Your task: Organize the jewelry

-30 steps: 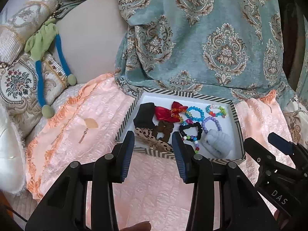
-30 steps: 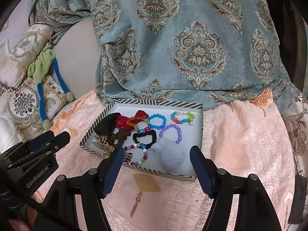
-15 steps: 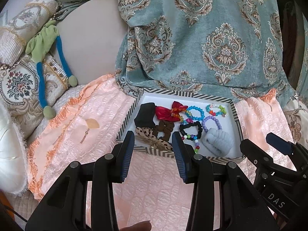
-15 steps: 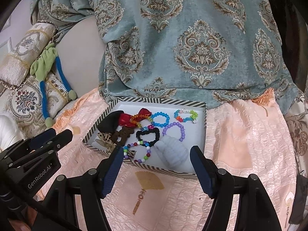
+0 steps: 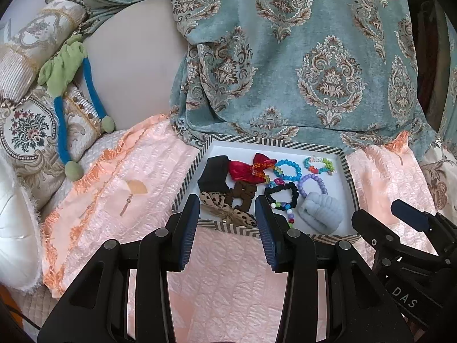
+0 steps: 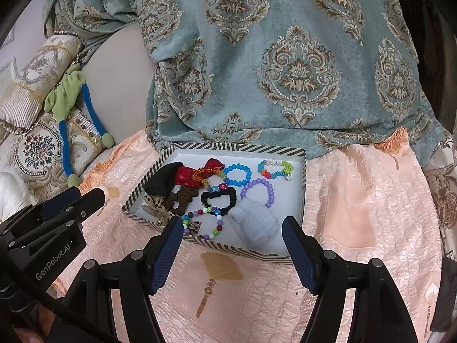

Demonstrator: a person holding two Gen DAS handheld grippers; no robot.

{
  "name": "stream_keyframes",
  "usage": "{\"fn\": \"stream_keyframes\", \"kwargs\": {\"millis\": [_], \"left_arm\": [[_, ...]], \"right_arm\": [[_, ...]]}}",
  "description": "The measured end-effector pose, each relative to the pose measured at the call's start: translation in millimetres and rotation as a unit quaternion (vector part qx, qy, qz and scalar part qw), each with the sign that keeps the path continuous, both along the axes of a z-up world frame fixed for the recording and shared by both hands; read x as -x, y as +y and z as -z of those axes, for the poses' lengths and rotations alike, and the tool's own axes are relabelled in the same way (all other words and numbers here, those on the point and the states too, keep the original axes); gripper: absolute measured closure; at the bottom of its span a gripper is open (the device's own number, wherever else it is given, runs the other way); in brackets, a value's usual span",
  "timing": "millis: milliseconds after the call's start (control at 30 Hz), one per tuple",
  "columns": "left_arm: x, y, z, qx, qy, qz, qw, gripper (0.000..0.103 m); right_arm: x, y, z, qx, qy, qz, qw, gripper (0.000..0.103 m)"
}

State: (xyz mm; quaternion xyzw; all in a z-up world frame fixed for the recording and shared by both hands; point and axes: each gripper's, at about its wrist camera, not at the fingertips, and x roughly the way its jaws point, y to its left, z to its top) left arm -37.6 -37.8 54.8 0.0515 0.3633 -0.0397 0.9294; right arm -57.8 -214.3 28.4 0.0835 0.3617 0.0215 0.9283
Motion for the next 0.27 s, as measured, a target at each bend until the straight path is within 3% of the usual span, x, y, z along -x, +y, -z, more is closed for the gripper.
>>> {"fn": "stream_keyframes", "kwargs": {"millis": [267], "left_arm": [[-4.8, 0.9, 6.4, 0.009, 0.007, 0.001, 0.9999, 0.063]], "right_arm": [[-0.4, -7.1, 3.6, -0.003, -0.001, 0.005, 1.000, 0.034]]}}
